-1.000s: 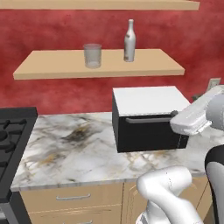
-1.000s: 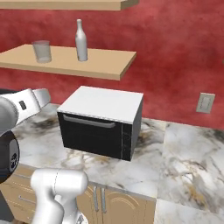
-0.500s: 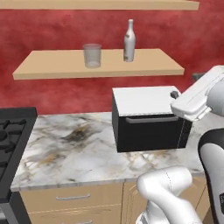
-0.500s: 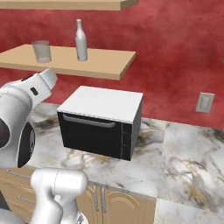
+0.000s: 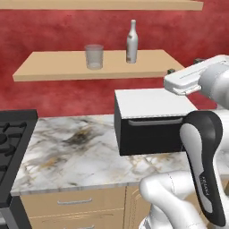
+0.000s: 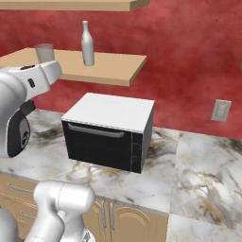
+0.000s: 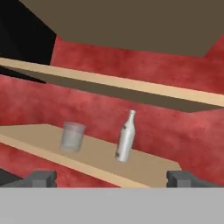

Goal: There is a bowl on the dining counter. Grab a lemon wedge from the fridge and place it in the bowl. Then get the liquor bottle and glass cup from the cabinet and place them next to the bowl.

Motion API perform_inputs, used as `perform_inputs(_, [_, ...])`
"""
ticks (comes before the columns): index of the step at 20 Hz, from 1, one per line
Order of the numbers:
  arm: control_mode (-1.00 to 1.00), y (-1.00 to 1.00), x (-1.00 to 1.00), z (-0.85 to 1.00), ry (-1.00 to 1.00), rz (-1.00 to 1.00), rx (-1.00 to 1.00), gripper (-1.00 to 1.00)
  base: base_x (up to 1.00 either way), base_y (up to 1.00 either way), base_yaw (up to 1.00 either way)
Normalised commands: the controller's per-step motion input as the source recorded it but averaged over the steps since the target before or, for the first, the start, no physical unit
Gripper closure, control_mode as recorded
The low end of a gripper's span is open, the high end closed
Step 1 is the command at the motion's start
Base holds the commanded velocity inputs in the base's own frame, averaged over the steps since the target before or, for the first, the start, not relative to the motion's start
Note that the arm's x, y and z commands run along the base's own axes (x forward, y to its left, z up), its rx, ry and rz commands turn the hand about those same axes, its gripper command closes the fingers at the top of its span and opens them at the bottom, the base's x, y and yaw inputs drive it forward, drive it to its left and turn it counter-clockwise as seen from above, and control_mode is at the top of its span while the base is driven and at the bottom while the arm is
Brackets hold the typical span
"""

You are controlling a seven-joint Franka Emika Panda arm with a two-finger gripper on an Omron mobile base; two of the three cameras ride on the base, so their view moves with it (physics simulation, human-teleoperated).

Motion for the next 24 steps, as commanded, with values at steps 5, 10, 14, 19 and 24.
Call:
perform_inputs(5, [-1.00, -0.05, 0.25, 0.07, 0.17, -0.02, 0.26, -1.00, 0.00, 0.00, 0.00])
perform_inputs(10, [-1.00, 0.00, 0.23, -0.02, 0.10, 0.00, 0.05, -1.00, 0.00, 0.00, 0.00])
perform_inputs(14, [-1.00, 0.00, 0.14, 0.00, 0.07, 0.00, 0.00, -1.00, 0.00, 0.00, 0.00])
perform_inputs(19, [-1.00, 0.00, 0.02, -0.02, 0.00, 0.00, 0.00, -1.00, 0.00, 0.00, 0.00])
perform_inputs(24, [-1.00, 0.00, 0.03, 0.00, -0.01, 0.00, 0.00, -1.00, 0.00, 0.00, 0.00])
